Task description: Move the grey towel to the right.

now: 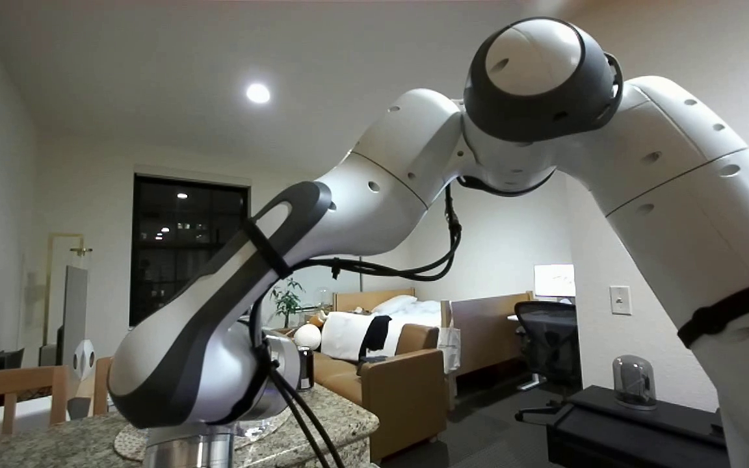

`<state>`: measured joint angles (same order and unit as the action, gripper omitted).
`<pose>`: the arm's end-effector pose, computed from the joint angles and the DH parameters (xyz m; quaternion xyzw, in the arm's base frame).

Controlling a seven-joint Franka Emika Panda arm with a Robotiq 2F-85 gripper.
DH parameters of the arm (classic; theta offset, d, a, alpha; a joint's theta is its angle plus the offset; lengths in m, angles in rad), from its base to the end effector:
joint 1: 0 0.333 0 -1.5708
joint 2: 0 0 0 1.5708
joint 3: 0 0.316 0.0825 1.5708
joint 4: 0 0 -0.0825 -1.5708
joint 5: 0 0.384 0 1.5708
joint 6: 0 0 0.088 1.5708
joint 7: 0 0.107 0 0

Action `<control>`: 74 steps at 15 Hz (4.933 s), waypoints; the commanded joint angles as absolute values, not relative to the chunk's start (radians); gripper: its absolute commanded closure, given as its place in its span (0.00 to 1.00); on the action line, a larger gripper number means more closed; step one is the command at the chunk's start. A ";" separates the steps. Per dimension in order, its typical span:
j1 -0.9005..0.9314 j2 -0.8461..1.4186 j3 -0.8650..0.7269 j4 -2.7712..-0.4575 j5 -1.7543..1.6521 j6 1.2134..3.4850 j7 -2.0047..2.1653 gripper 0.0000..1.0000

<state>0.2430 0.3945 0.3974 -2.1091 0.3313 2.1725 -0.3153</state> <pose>0.4300 0.3378 0.2235 -0.9068 -0.3404 0.1837 0.1673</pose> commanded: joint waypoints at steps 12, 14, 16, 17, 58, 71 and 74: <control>0.330 0.588 0.416 -2.132 0.320 2.625 -0.199 0.41; 0.321 0.576 0.421 -2.131 0.323 2.626 -0.202 0.55; 0.312 0.565 0.427 -2.130 0.326 2.617 -0.208 0.67; 0.310 0.557 0.428 -2.129 0.322 2.613 -0.209 0.73; 0.155 0.237 0.099 -2.114 -0.005 2.018 0.089 0.92; 0.135 0.320 0.069 -2.178 0.032 1.983 0.117 0.57; 0.149 0.291 0.065 -2.181 -0.015 2.041 0.124 0.37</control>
<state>0.1421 0.3390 0.0632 -2.1567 0.0273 1.9905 0.0886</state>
